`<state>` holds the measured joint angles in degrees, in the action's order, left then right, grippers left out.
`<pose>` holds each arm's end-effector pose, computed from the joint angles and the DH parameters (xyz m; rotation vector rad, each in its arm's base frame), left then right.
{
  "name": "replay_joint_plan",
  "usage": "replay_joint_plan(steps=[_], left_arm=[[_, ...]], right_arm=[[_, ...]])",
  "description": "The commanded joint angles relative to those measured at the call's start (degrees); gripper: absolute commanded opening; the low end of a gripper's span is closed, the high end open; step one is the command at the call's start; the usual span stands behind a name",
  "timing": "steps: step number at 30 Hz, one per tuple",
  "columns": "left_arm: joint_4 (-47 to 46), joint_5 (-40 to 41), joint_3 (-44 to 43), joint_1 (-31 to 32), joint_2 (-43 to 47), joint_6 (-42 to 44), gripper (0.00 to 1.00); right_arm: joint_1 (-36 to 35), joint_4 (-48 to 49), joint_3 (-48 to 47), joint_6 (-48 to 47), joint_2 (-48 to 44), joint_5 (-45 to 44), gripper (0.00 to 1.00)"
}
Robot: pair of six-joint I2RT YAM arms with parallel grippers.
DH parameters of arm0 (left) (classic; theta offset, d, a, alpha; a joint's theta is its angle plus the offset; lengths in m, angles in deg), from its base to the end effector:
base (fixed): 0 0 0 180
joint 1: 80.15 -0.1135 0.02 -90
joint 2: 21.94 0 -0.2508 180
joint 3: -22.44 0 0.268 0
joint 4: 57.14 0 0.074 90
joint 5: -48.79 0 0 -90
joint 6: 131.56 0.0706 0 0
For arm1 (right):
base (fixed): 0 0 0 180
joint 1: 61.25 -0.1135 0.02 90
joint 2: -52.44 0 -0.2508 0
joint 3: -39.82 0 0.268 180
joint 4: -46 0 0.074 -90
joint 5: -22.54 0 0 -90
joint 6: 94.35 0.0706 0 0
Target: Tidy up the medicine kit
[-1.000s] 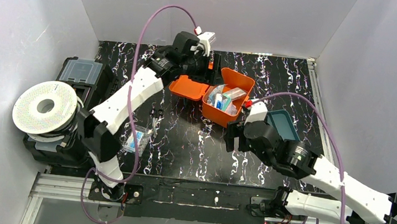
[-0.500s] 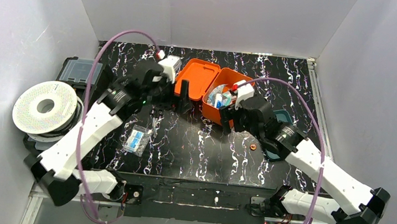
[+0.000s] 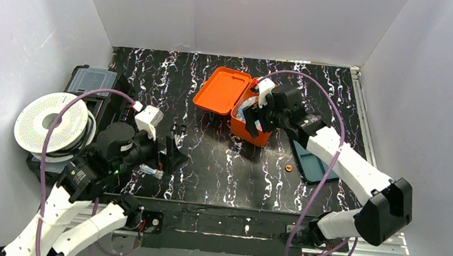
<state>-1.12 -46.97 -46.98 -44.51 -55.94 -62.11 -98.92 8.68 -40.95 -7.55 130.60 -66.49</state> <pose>0.1304 -0.1022 0.3583 0.3319 1.9749 -0.7415 0.2804 0.2180 0.2888 -0.7770 2.0574 0.3591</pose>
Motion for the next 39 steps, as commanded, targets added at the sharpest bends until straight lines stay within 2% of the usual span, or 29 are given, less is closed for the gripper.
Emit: replay_joint_plan(steps=[1, 8, 16, 23, 27, 32, 39], left_arm=[[0.5, -3.5, 4.2, 0.0, 4.0, -1.5, 0.98], [2.5, -3.0, 8.2, 0.0, 7.7, -3.3, 0.98], [-0.1, -7.3, 11.7, 0.0, 9.9, -3.8, 0.98], [-1.8, -7.9, 14.2, 0.0, 11.8, -4.5, 0.98], [-2.4, -9.3, 14.7, 0.0, 11.9, -4.3, 0.98], [-2.4, -9.8, 14.7, 0.0, 12.1, -4.1, 0.98], [-2.7, -10.4, 14.9, 0.0, 12.8, -4.0, 0.98]], right_arm=[[1.4, -0.4, -6.2, -3.4, 4.1, 6.4, 0.89], [1.9, -5.1, -13.9, -2.9, 12.7, 8.7, 0.79], [1.9, -5.9, -14.1, -3.2, 17.4, 9.2, 0.71], [1.9, -7.1, -14.2, -1.7, 20.4, 8.5, 0.63], [1.8, -7.8, -14.6, -0.5, 21.5, 8.1, 0.5], [1.6, -7.2, -14.3, 1.7, 22.0, 6.9, 0.27], [-1.4, -6.6, -15.8, 5.9, 23.1, 2.2, 0.11]])
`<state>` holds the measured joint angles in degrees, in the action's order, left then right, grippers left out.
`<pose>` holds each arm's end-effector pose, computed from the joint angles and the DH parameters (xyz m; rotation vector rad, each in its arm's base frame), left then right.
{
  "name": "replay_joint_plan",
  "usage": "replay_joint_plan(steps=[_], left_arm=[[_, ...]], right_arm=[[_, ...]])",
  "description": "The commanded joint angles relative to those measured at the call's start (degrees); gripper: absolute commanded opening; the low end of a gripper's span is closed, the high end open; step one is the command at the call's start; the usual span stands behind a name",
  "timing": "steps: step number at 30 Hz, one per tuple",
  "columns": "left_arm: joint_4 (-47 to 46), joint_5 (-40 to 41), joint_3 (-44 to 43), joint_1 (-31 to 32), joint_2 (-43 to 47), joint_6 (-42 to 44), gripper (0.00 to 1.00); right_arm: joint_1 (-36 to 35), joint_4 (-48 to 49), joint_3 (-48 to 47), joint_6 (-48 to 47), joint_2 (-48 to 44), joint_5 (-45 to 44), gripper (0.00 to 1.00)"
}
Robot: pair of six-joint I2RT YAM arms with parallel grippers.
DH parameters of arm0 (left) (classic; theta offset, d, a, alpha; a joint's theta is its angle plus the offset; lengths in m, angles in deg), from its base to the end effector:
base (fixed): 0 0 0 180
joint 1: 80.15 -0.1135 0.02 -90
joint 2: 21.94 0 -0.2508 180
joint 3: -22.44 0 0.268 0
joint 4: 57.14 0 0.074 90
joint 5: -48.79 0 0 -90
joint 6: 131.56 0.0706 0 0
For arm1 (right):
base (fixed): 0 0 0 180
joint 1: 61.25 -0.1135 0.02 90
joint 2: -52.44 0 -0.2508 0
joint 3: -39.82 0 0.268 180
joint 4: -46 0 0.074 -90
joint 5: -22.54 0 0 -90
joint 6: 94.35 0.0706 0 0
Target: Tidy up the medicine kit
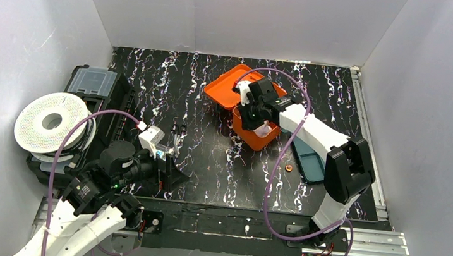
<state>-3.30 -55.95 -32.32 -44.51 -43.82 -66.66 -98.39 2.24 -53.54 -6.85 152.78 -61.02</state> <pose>0.1075 -0.0992 0.3016 0.3676 2.0121 -0.9358 0.3318 0.2613 0.2160 -0.8915 2.3262 0.3982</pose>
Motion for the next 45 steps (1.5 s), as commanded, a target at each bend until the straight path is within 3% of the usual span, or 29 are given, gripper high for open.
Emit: replay_joint_plan(steps=[1, 5, 15, 22, 32, 34, 37, 45], left_arm=[[-0.5, -1.4, 0.3, 0.0, 0.7, 0.6, 0.98], [-0.3, -1.6, 0.3, 0.0, 0.6, 0.6, 0.98], [0.0, -0.8, 0.2, 0.0, 2.0, 0.3, 0.98], [0.3, -0.3, 0.3, 0.2, 3.3, 0.0, 0.98], [1.1, 1.5, 0.0, 1.3, 4.0, -0.5, 0.98], [1.2, 1.7, 0.0, 1.7, 4.1, -0.6, 0.98], [1.3, 1.9, -0.1, 2.0, 4.0, -0.7, 0.98], [1.3, 2.0, -0.1, 2.3, 3.2, -0.7, 0.98]], right_arm=[[-2.5, -0.2, -3.8, 6.3, 1.1, -4.3, 0.09], [-5.2, 1.0, -6.3, 12.8, 1.3, -9.8, 0.02], [-9.0, -0.7, -13.9, 34.4, 5.4, -21.6, 0.01], [-12.1, -4.7, -22.9, 40.6, 11.8, -28.3, 0.01], [-14.3, -9.2, -36.2, 44.5, 21.1, -28.4, 0.02], [-14.6, -10.4, -39.0, 43.7, 22.7, -27.5, 0.07], [-15.0, -10.8, -40.5, 41.8, 23.0, -26.3, 0.27], [-15.0, -8.1, -36.4, 36.9, 15.5, -25.6, 0.6]])
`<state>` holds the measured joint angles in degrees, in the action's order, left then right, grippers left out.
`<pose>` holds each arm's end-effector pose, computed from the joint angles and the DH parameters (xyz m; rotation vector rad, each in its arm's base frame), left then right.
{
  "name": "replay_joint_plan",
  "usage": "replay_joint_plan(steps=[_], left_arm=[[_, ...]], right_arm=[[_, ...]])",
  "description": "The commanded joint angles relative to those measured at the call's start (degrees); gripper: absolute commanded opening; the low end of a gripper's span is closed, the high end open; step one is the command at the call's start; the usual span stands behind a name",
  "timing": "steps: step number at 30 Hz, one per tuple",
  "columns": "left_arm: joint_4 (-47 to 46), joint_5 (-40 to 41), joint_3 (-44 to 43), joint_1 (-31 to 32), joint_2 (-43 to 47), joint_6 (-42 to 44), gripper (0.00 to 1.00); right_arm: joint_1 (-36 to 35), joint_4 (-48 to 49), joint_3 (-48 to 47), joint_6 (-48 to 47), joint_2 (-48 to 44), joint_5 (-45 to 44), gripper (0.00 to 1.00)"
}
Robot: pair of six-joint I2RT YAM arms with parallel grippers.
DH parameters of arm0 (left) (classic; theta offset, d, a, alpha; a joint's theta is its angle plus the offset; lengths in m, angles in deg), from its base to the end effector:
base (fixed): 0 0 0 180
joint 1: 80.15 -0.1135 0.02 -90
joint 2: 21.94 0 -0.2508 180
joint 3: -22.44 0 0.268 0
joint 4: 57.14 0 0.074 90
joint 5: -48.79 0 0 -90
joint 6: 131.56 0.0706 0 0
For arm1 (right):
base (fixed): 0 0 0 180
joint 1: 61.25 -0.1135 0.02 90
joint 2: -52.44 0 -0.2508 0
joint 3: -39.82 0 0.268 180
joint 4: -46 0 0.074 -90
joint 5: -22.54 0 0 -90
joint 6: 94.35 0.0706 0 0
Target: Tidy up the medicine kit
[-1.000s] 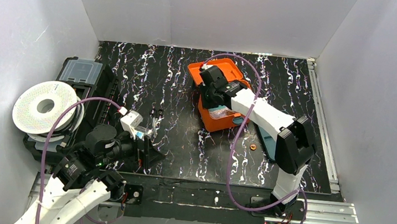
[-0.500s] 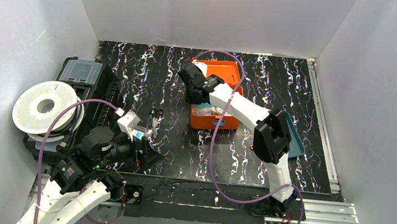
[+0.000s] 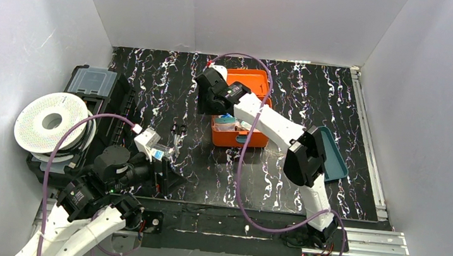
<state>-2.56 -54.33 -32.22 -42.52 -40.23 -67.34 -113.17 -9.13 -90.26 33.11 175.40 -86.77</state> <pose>0.0958 -0.0941 0.3065 0.3707 1.9649 -0.9529 0.3369 0.3921 0.2526 -0.1448 2.3719 0.3532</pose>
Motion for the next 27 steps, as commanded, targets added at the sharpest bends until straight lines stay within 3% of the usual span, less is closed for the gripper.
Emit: replay_joint_plan(steps=[1, 7, 16, 27], left_arm=[[0.6, 0.5, -0.2, 0.3, -0.5, 0.0, 0.98], [0.8, 1.8, -0.4, 0.3, -0.9, -0.2, 0.98], [3.0, 8.4, -1.1, 0.3, -2.3, -1.9, 0.98], [3.5, 10.0, -1.5, 0.3, -6.1, -2.2, 0.98]], right_arm=[[-0.2, 3.0, 0.6, -3.8, -8.2, -0.1, 0.61], [-0.3, 7.6, 8.7, -9.4, -16.7, 7.0, 0.62], [-1.3, 21.5, 33.8, -11.8, -34.8, 18.5, 0.62], [-1.5, 6.2, 53.2, -11.2, -57.7, -1.2, 0.68]])
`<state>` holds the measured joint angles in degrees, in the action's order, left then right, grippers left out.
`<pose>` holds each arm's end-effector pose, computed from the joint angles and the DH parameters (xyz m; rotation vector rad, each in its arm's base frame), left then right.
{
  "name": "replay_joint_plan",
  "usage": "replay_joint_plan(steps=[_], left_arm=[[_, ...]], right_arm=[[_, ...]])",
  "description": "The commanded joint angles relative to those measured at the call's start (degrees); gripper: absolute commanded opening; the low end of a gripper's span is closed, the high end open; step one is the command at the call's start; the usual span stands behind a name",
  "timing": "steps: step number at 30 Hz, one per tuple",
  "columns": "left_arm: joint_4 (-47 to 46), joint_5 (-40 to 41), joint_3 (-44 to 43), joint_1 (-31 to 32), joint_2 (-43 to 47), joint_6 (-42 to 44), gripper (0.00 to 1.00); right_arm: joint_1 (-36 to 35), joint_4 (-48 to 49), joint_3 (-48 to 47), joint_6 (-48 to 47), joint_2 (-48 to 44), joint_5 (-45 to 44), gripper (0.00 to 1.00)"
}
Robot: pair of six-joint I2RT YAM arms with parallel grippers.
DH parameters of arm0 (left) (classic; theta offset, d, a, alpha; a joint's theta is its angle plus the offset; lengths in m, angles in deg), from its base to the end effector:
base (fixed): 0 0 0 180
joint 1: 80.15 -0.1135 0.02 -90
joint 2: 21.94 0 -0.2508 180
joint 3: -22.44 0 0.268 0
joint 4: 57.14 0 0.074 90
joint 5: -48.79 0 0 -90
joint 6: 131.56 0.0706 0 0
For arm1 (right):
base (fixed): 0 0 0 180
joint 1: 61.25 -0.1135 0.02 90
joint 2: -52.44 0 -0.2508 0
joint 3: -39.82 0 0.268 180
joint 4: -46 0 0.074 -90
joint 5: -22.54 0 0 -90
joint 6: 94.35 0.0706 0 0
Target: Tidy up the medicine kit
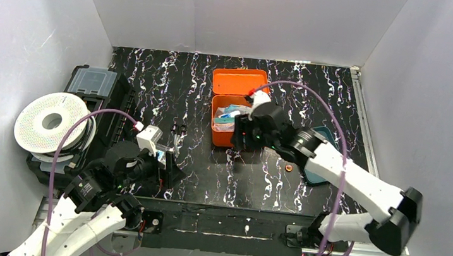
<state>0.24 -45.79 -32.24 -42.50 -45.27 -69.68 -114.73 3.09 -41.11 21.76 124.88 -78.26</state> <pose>0.1140 -0.0951 0.2889 0.2287 2.1067 -0.7894 0.2056 0.2554 0.3112 -0.4174 2.1810 0.5870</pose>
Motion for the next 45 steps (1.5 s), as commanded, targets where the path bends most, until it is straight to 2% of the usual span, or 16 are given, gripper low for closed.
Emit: replay_joint_plan(steps=[1, 6, 10, 13, 24, 34, 45], left_arm=[[0.6, 1.4, -1.4, 0.3, -1.5, 0.1, 0.98], [0.7, 0.7, -1.6, 0.3, -3.3, 0.3, 0.98], [0.4, 0.1, -1.5, 0.3, -4.1, 0.5, 0.98], [0.3, 0.0, -1.5, 0.2, -4.2, 0.6, 0.98], [0.1, -0.5, -1.4, 0.3, -4.0, 0.8, 0.98], [-0.1, -1.1, -1.3, 0.3, -4.1, 1.0, 0.98], [-0.2, -1.5, -1.3, 0.3, -4.7, 1.1, 0.98]], right_arm=[[0.2, -7.6, 5.3, 0.9, -8.9, -11.5, 0.7], [3.7, -12.6, 11.5, 5.2, -15.5, -16.5, 0.73], [12.6, -12.4, 16.3, 6.1, -17.9, -14.2, 0.72], [19.1, -8.2, 20.3, 6.0, -18.6, -11.4, 0.71], [33.8, 0.9, 21.7, 2.0, -7.5, -2.4, 0.72], [40.1, 4.7, 17.3, -2.4, 4.0, 1.6, 0.71], [40.7, 7.4, 13.9, -7.0, 11.4, 2.6, 0.69]])
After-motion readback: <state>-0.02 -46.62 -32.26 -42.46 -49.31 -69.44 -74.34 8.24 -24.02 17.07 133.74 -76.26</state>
